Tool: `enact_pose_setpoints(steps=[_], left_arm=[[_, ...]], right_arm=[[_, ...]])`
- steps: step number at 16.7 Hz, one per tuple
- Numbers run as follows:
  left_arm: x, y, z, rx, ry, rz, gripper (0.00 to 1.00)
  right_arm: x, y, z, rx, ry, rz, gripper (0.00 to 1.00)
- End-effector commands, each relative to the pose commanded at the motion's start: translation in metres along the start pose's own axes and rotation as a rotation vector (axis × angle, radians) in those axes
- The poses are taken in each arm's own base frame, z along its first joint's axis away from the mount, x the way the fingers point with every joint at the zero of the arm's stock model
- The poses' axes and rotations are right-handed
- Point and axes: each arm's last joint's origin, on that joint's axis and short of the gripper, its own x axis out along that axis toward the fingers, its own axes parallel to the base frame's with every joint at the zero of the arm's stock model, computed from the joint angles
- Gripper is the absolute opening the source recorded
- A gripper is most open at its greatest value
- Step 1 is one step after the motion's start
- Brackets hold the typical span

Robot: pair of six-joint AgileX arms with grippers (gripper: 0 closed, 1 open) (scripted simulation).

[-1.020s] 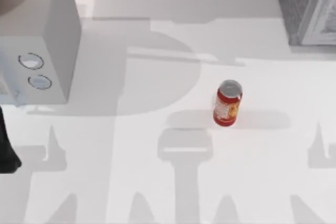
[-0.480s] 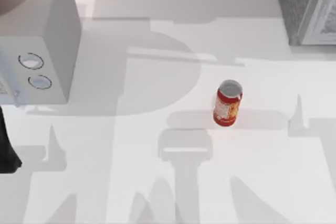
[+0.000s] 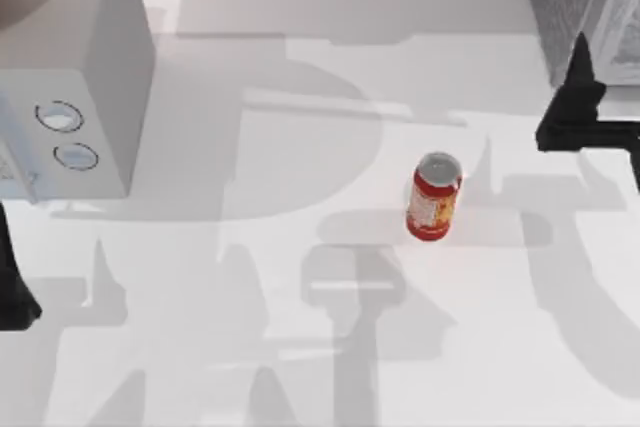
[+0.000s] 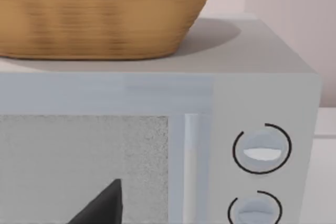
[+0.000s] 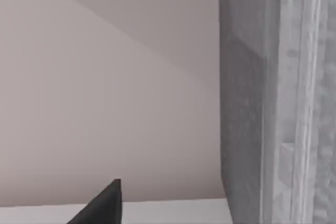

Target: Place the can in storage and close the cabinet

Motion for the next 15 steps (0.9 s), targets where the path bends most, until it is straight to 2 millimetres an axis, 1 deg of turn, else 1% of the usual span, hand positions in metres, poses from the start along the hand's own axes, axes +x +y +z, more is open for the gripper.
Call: enact_pose_setpoints(steps=[2, 4, 6, 8, 10, 12, 15], left_arm=[[0.0, 0.0, 0.0, 0.0, 0.0, 0.0, 1.0], [0.0, 0.0, 0.0, 0.0, 0.0, 0.0, 1.0], [0.0, 0.0, 0.0, 0.0, 0.0, 0.0, 1.0], [0.0, 0.0, 0.0, 0.0, 0.0, 0.0, 1.0], [0.0, 0.0, 0.0, 0.0, 0.0, 0.0, 1.0], [0.0, 0.0, 0.0, 0.0, 0.0, 0.0, 1.0], [0.0, 0.0, 0.0, 0.0, 0.0, 0.0, 1.0]], right_arm=[[0.01, 0.026, -0.023, -0.001, 0.016, -0.001, 1.0], [0.013, 0.051, -0.051, -0.003, 0.031, -0.001, 1.0], [0.011, 0.073, -0.081, -0.008, 0.045, -0.002, 1.0], [0.003, 0.09, -0.111, -0.015, 0.058, -0.003, 1.0], [-0.008, 0.102, -0.138, -0.023, 0.069, -0.004, 1.0], [-0.019, 0.109, -0.162, -0.032, 0.078, -0.005, 1.0], [-0.033, 0.113, -0.187, -0.045, 0.089, -0.005, 1.0]])
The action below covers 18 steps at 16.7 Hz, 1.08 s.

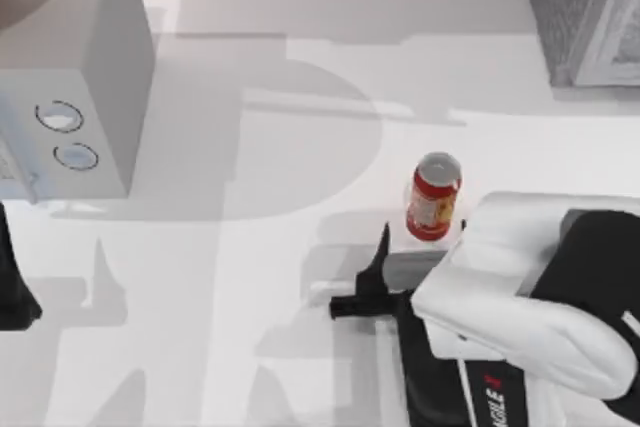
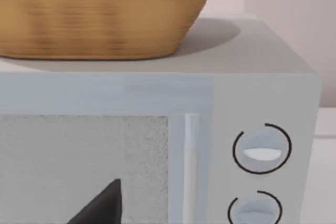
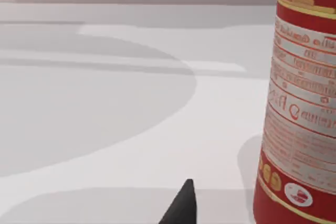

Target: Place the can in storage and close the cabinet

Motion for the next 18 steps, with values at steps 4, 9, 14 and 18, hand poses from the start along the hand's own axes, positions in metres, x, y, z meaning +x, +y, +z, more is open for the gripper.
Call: enact_pose_setpoints(steps=[4, 9, 14, 18], left_arm=[[0.0, 0.0, 0.0, 0.0, 0.0, 0.0, 1.0], [0.0, 0.0, 0.0, 0.0, 0.0, 0.0, 1.0], [0.0, 0.0, 0.0, 0.0, 0.0, 0.0, 1.0], [0.0, 0.0, 0.0, 0.0, 0.0, 0.0, 1.0]], right_arm=[[-0.004, 0.001, -0.008, -0.005, 0.004, 0.0, 1.0], [0.009, 0.014, -0.024, -0.003, 0.036, 0.046, 1.0], [0.026, 0.011, -0.014, -0.002, 0.006, -0.003, 1.0], [0.036, 0.009, -0.011, -0.005, 0.003, 0.0, 1.0]])
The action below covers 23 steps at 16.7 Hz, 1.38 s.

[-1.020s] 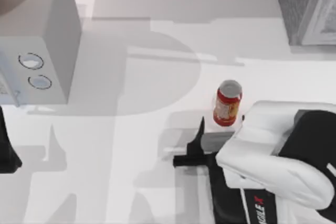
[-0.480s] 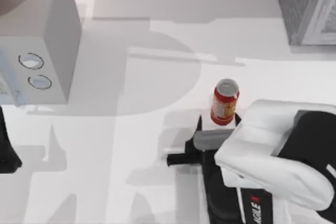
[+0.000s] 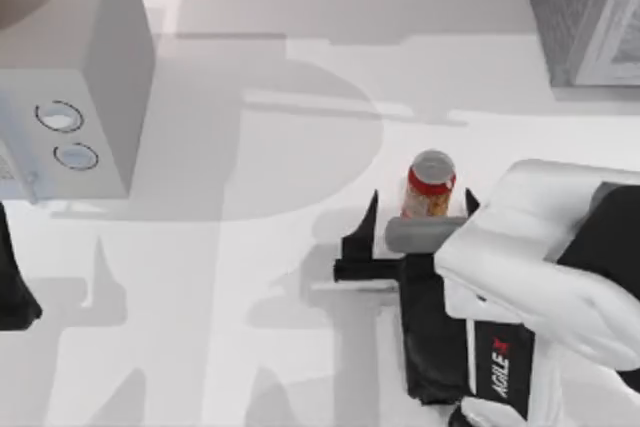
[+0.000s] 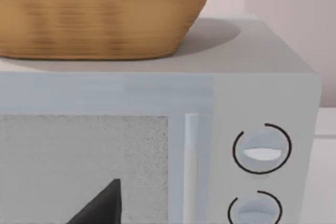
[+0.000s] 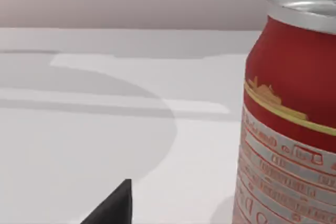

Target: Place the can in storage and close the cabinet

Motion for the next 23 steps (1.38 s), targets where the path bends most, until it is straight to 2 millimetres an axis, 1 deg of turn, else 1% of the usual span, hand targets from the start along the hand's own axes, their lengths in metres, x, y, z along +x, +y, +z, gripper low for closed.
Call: enact_pose_setpoints(steps=[8, 15, 23], left_arm=[[0.0, 0.0, 0.0, 0.0, 0.0, 0.0, 1.0], [0.0, 0.0, 0.0, 0.0, 0.0, 0.0, 1.0], [0.0, 0.0, 0.0, 0.0, 0.0, 0.0, 1.0]], right_arm=[[0.018, -0.007, 0.003, 0.001, 0.001, 0.0, 1.0], [0.02, -0.008, 0.003, 0.001, 0.001, 0.0, 1.0], [0.02, -0.008, 0.003, 0.001, 0.001, 0.0, 0.4]])
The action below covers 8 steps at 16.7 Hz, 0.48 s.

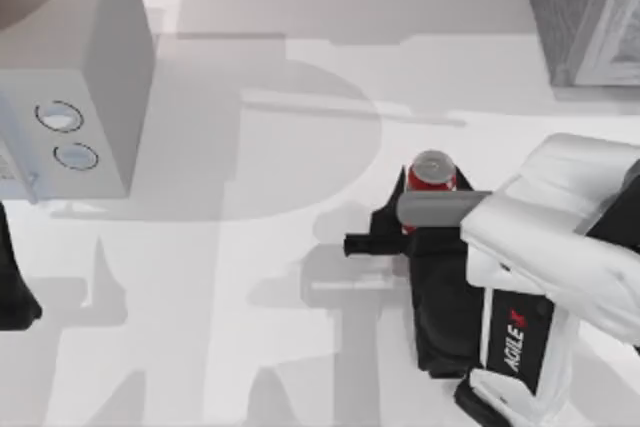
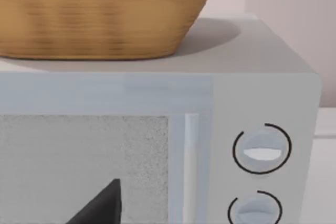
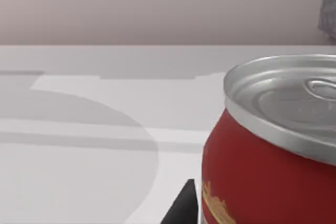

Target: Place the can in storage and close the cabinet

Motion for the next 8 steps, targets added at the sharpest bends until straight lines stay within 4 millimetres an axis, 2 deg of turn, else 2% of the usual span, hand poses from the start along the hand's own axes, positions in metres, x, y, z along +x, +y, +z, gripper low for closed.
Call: enact_pose_setpoints(steps=[5, 8], left_arm=[[0.0, 0.0, 0.0, 0.0, 0.0, 0.0, 1.0], [0.0, 0.0, 0.0, 0.0, 0.0, 0.0, 1.0]], right_arm=[[0.0, 0.0, 0.0, 0.0, 0.0, 0.0, 0.02], [0.0, 0.0, 0.0, 0.0, 0.0, 0.0, 0.0]])
